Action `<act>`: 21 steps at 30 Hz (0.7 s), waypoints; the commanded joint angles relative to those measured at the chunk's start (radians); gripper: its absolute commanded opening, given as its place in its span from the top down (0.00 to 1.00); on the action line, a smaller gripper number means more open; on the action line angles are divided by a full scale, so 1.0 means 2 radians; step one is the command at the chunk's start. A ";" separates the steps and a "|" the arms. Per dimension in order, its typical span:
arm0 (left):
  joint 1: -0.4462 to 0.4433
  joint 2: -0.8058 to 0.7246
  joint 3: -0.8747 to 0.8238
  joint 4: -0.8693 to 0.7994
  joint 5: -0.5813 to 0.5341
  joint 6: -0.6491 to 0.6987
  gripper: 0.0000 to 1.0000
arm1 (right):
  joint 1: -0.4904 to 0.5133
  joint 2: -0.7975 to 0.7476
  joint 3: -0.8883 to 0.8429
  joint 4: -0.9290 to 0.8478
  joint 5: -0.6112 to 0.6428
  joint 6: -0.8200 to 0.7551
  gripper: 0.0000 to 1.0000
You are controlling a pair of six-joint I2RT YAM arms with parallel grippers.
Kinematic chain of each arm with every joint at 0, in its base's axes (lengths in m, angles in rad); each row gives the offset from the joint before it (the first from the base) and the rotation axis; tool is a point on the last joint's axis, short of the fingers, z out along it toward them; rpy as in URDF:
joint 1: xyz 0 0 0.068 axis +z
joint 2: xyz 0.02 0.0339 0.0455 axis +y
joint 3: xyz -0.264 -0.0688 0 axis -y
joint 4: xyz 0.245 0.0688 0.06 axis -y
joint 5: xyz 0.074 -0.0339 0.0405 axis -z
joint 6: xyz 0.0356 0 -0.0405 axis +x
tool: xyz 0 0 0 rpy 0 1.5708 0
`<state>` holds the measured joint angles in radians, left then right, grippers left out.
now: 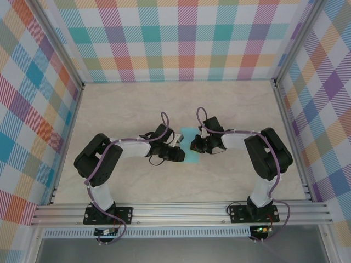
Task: Fold a paper plane with a square sheet of paper (fold left side to right side)
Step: Fold the triangle a second time at the center of the table.
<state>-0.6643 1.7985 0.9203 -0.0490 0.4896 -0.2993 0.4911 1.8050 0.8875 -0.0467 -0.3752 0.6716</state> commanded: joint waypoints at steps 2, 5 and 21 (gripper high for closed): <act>0.007 0.005 -0.009 -0.011 -0.011 0.005 0.76 | 0.001 0.009 -0.002 -0.046 0.020 -0.008 0.98; 0.007 0.006 -0.010 -0.014 -0.018 0.006 0.76 | 0.001 0.009 -0.002 -0.048 0.020 -0.009 0.98; 0.007 0.007 -0.046 -0.012 -0.024 0.010 0.78 | 0.001 0.003 0.003 -0.047 0.015 -0.010 0.98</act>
<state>-0.6601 1.7962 0.8761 0.0067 0.4740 -0.2977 0.4911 1.8050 0.8925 -0.0612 -0.3752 0.6716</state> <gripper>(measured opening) 0.219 0.046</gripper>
